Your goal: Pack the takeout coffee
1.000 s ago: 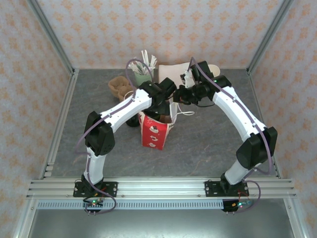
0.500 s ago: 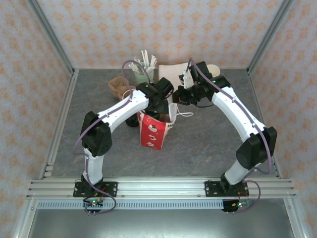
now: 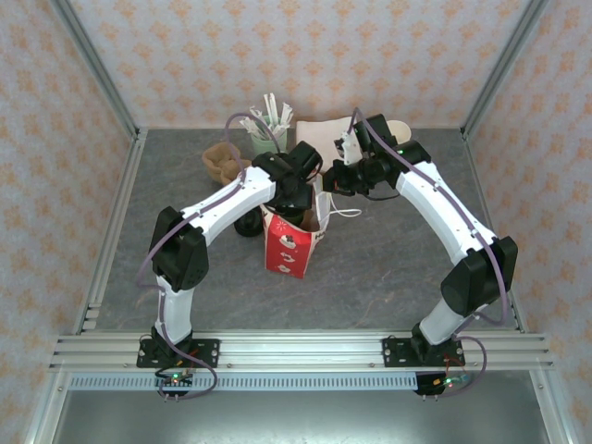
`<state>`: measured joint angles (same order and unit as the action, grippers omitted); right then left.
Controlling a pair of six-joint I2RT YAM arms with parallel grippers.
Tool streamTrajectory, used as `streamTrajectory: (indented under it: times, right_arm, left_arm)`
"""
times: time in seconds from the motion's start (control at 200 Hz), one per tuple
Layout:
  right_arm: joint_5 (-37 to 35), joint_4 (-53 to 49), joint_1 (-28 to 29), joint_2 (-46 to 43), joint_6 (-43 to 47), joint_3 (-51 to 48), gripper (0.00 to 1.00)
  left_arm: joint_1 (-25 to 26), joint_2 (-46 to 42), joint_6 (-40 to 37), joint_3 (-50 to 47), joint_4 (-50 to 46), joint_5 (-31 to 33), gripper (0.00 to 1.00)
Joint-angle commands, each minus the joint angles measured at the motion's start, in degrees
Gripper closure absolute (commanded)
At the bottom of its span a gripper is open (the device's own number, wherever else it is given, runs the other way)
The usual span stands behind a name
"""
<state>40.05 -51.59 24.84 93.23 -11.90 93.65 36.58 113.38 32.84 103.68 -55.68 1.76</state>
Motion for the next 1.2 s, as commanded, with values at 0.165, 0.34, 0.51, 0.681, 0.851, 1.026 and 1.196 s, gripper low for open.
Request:
streamTrajectory:
  times: [0.165, 0.34, 0.51, 0.681, 0.851, 1.026, 1.196]
  right_arm:
    - [-1.5, -1.1, 0.4, 0.2, 2.0, 2.1, 0.9]
    - [-1.7, -1.6, 0.4, 0.4, 2.3, 2.6, 0.9]
    - [-1.9, -1.9, 0.3, 0.4, 2.3, 2.8, 0.89]
    - [-2.0, -1.8, 0.4, 0.4, 2.1, 2.9, 0.9]
    - [-2.3, -1.8, 0.3, 0.2, 1.9, 2.5, 0.9]
    - [-2.6, -1.5, 0.4, 0.0, 1.7, 2.2, 0.9]
    - [-2.9, -1.3, 0.4, -0.4, 1.7, 1.7, 0.9]
  left_arm:
    - [0.3, 2.7, -1.2, 1.1, -1.6, -2.7, 0.24]
    - [0.7, 3.7, -1.6, 1.8, -2.6, -2.2, 0.24]
    - [1.0, 4.2, -1.9, 2.2, -3.9, -2.2, 0.3]
    - [1.1, 2.4, -1.9, 0.9, -3.2, -3.1, 0.38]
    - [0.8, -0.7, -0.9, -0.5, -1.5, -4.5, 0.43]
    - [0.5, -3.3, 0.0, -1.2, -0.7, -5.2, 0.47]
    - [0.3, -5.7, 0.9, -0.8, -0.1, -6.3, 0.49]
